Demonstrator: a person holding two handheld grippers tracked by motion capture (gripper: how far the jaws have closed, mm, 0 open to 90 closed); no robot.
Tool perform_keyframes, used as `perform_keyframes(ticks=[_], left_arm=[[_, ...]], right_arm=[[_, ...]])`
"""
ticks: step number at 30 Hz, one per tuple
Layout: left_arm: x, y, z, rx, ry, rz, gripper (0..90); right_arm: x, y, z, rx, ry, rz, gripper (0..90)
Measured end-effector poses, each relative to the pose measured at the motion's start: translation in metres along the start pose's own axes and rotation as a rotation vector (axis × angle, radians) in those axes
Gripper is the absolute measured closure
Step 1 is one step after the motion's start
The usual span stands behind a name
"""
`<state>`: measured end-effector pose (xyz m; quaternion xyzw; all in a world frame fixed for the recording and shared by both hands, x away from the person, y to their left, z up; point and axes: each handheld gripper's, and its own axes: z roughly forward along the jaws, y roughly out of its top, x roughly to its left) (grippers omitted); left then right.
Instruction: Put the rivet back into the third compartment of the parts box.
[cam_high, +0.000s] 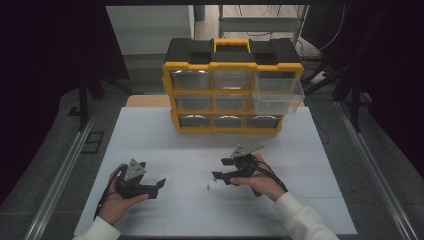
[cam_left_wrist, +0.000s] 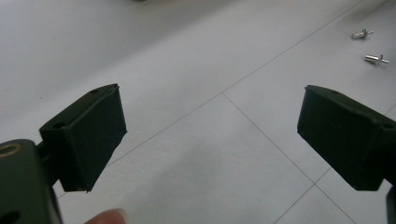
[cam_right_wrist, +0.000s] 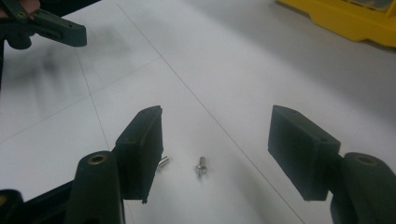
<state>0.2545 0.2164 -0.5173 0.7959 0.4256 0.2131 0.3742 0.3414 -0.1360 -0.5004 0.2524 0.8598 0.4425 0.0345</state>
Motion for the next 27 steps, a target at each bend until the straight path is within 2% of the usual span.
perform_keyframes(ticks=[16,27], left_arm=[[0.000,0.000,0.000,0.000,0.000,0.000,8.3],[0.000,0.000,0.000,0.000,0.000,0.001,8.3]], right_arm=[[0.004,-0.006,0.017,0.072,-0.029,-0.013,35.7],[0.008,-0.013,0.032,0.129,-0.053,-0.043,35.6]])
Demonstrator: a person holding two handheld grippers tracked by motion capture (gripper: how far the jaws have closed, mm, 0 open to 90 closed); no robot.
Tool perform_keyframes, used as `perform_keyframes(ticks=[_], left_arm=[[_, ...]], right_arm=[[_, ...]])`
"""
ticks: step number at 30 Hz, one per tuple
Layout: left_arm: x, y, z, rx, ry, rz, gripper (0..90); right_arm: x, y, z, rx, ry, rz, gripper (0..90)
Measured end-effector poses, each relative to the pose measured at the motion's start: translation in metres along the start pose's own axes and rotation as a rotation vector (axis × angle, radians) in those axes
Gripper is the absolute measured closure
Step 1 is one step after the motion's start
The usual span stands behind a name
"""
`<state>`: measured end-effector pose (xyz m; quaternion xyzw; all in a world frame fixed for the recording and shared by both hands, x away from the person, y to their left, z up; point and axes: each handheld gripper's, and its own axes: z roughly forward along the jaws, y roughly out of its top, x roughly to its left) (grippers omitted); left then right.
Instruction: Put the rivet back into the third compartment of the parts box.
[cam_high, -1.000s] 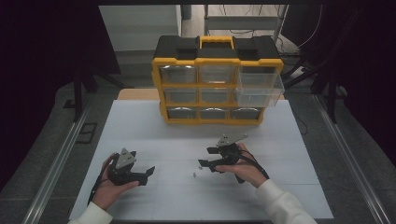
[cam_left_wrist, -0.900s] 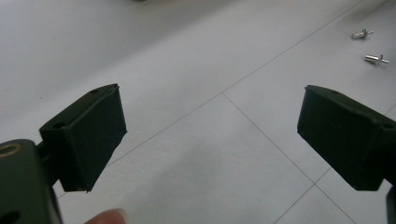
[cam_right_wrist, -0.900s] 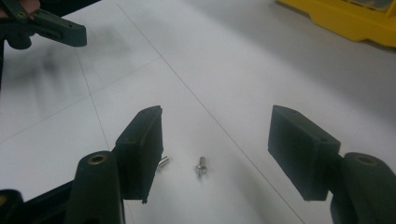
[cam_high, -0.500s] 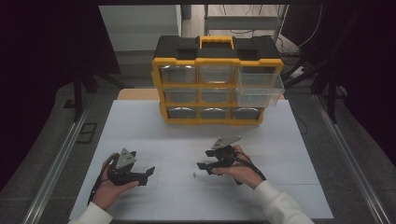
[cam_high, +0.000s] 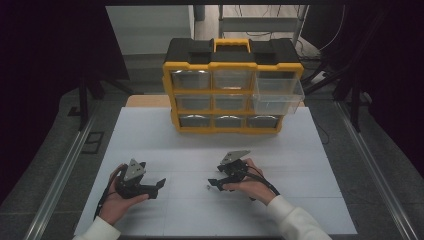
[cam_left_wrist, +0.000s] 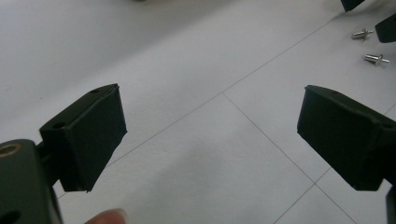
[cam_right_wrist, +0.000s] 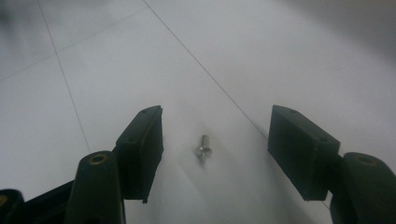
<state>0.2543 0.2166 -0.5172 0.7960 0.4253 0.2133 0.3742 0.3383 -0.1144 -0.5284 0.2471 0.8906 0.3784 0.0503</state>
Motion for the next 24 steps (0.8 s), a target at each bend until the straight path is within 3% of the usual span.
perform_keyframes(ticks=[10,16,21,24], left_arm=[[0.000,0.000,0.000,-0.001,-0.001,0.002,8.3],[0.000,0.000,0.000,-0.001,-0.001,0.003,8.3],[0.000,0.000,0.000,0.001,-0.002,0.003,8.3],[0.000,0.000,0.000,0.000,-0.002,0.003,8.3]], right_arm=[[0.002,-0.001,0.004,0.013,-0.045,-0.023,41.7],[0.006,-0.001,0.004,0.025,-0.081,-0.078,48.0],[0.011,-0.001,0.003,0.034,-0.075,-0.101,60.4],[0.012,-0.001,0.003,0.040,-0.071,-0.087,71.0]])
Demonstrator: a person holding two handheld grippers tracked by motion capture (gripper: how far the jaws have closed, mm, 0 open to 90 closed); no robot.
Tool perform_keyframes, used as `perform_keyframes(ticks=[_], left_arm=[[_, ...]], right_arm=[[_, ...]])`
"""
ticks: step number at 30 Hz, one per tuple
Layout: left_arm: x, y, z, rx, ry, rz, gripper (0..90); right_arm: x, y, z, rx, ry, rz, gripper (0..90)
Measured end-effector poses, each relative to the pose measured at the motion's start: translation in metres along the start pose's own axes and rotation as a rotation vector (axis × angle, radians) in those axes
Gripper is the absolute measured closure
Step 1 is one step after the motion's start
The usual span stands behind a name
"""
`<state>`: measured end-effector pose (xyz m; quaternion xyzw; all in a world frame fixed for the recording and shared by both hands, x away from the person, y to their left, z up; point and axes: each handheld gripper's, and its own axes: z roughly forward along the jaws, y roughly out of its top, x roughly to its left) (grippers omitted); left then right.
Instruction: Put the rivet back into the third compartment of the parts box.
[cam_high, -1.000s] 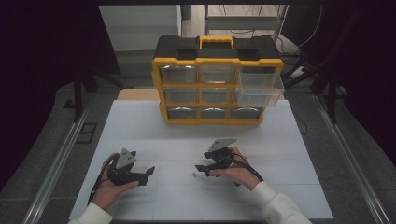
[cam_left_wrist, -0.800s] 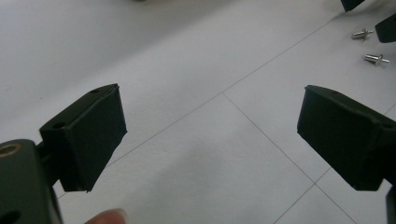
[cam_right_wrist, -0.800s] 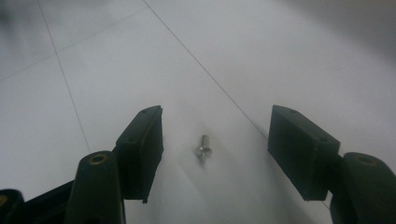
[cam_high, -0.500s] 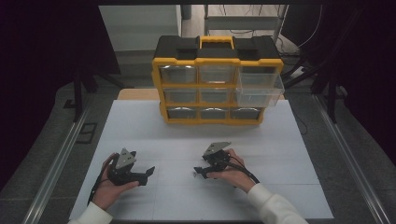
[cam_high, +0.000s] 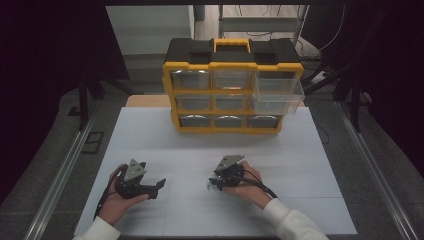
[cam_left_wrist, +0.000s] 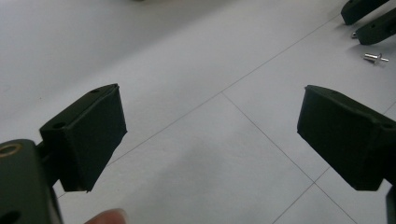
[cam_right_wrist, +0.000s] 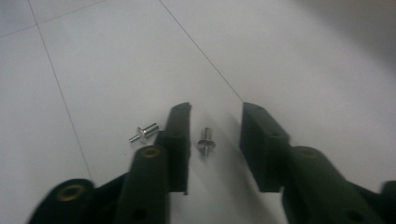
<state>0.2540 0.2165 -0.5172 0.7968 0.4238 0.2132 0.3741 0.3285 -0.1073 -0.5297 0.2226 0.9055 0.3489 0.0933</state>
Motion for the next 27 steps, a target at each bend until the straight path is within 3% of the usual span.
perform_keyframes(ticks=[5,14,27], left_arm=[[-0.0002,0.0000,0.0002,0.001,0.000,0.002,8.3],[-0.0001,0.0000,0.0003,0.003,0.000,0.003,8.3],[0.0002,-0.0001,0.0000,0.000,0.000,0.001,8.3]], right_arm=[[-0.0027,-0.0003,-0.0014,0.008,0.005,0.019,81.7],[-0.0042,-0.0006,-0.0015,0.002,0.015,0.019,83.1],[-0.0076,-0.0015,-0.0027,-0.022,0.053,0.068,83.5]])
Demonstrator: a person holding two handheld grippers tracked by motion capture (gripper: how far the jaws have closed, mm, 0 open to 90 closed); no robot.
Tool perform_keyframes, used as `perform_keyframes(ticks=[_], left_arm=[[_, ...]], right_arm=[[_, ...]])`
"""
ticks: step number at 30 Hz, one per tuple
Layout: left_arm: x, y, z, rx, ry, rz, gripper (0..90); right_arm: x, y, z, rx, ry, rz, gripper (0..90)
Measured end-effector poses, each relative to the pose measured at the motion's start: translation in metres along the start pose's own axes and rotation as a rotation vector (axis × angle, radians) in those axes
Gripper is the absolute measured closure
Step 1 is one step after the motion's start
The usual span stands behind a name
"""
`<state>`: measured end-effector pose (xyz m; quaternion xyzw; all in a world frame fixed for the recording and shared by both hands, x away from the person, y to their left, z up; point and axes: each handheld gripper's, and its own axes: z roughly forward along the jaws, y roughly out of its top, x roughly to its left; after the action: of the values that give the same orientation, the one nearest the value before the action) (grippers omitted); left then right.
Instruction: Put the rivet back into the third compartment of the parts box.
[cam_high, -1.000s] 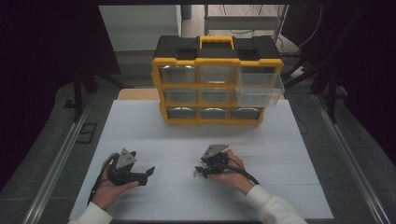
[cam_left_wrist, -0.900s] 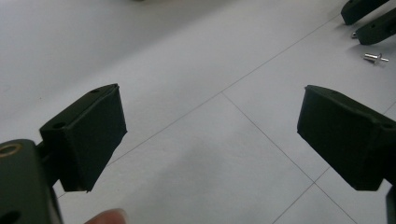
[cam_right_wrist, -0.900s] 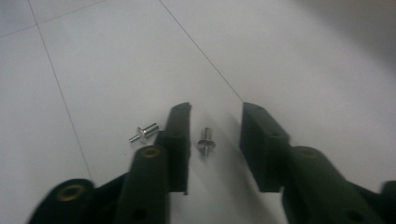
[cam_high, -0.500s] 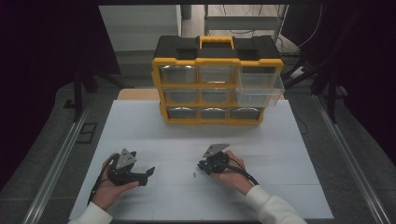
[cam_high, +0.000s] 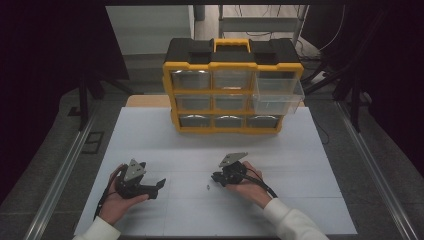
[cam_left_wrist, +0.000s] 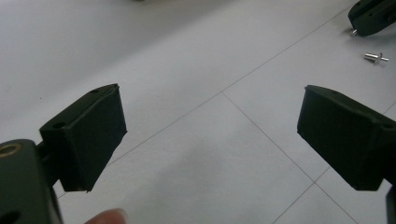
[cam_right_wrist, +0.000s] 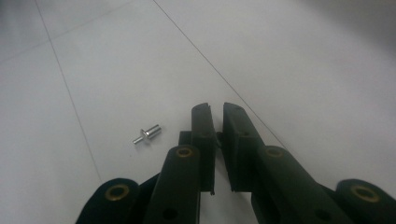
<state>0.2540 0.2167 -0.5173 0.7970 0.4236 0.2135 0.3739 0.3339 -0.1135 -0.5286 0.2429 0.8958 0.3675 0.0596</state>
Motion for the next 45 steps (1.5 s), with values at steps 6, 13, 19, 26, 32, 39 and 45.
perform_keyframes(ticks=[6,13,19,26,32,39,45], left_arm=[[0.000,0.000,0.000,0.000,0.000,0.000,8.3],[0.000,0.000,0.000,0.000,0.001,0.001,8.3],[0.000,0.000,0.000,0.000,0.001,0.001,8.3],[0.000,0.000,0.000,0.000,0.000,0.003,8.3],[0.000,0.000,0.000,-0.001,0.000,0.003,8.4],[0.000,0.000,0.000,0.000,0.000,0.004,8.4],[0.000,0.000,0.000,-0.001,0.000,0.004,8.4]], right_arm=[[-0.004,0.003,-0.009,-0.054,0.030,0.039,83.5],[-0.008,0.007,-0.024,-0.119,0.063,0.084,83.5],[-0.009,0.011,-0.034,-0.167,0.081,0.089,83.5],[-0.010,0.015,-0.045,-0.205,0.086,0.099,83.5],[-0.010,0.020,-0.054,-0.243,0.093,0.090,83.5],[-0.009,0.025,-0.064,-0.278,0.097,0.080,83.5],[-0.010,0.028,-0.070,-0.300,0.095,0.078,83.5]])
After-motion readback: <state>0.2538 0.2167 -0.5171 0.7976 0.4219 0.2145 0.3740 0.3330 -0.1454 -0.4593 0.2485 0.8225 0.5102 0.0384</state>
